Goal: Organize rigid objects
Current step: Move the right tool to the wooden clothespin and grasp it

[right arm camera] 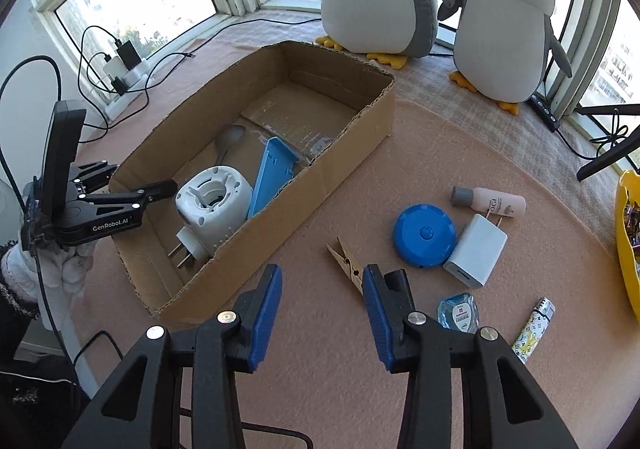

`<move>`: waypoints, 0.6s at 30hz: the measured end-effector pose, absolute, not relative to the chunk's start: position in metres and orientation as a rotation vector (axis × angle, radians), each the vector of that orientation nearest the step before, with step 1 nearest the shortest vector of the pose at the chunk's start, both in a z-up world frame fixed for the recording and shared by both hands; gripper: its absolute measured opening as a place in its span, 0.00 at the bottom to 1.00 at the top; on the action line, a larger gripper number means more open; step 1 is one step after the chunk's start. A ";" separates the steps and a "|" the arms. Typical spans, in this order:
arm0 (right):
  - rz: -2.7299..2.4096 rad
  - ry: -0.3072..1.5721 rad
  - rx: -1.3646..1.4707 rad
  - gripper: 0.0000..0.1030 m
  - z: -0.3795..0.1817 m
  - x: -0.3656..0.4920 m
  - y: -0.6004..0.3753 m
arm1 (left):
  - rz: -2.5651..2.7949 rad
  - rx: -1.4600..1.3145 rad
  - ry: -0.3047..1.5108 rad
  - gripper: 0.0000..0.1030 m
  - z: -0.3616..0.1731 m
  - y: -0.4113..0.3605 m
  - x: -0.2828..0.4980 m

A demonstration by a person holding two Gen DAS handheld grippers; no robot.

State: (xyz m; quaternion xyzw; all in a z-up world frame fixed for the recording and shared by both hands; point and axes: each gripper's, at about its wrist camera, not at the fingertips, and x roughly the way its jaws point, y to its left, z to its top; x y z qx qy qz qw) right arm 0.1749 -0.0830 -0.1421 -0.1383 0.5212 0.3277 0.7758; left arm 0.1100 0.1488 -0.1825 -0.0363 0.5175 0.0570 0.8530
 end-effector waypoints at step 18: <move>0.701 1.195 -0.479 0.31 -0.178 0.191 -0.058 | 0.123 -0.073 1.090 0.51 -0.184 0.150 0.109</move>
